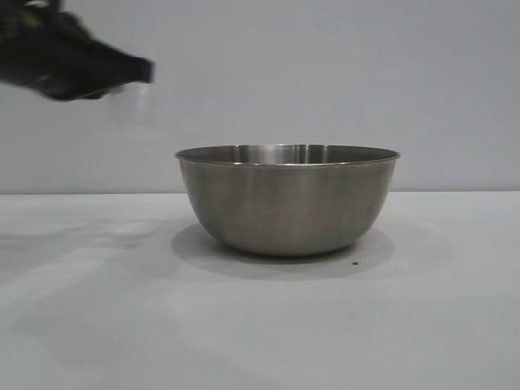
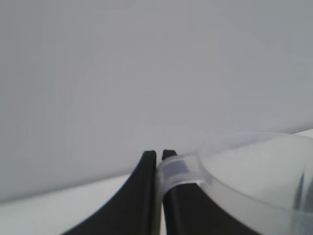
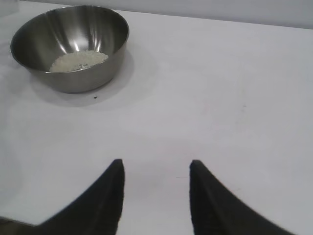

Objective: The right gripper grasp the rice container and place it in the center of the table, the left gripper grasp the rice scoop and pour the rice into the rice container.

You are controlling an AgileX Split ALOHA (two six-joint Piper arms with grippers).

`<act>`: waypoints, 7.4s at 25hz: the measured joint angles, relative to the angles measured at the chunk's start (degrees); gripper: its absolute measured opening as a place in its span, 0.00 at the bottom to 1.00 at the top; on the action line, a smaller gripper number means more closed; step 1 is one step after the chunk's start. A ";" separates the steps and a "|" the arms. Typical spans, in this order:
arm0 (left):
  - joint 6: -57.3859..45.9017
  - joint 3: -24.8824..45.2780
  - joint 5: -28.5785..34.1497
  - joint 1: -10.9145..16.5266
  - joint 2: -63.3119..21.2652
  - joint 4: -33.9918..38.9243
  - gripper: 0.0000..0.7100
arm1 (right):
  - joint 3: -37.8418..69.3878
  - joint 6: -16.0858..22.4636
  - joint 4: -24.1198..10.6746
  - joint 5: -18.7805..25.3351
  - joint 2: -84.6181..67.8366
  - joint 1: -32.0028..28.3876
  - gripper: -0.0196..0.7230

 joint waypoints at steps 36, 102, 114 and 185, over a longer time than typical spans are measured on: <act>-1.04 14.14 -1.23 6.53 1.51 5.82 0.36 | 0.00 0.00 0.00 0.00 0.00 0.00 0.45; 4.36 11.98 125.01 18.80 -101.27 7.43 0.34 | 0.00 0.00 0.00 0.00 0.00 0.00 0.45; -0.52 12.33 127.93 18.80 -108.80 8.89 0.34 | 0.00 0.00 0.00 0.00 0.00 0.00 0.45; -0.61 12.33 128.05 23.57 -113.04 8.97 0.34 | 0.07 0.22 0.00 0.00 0.00 -19.48 0.45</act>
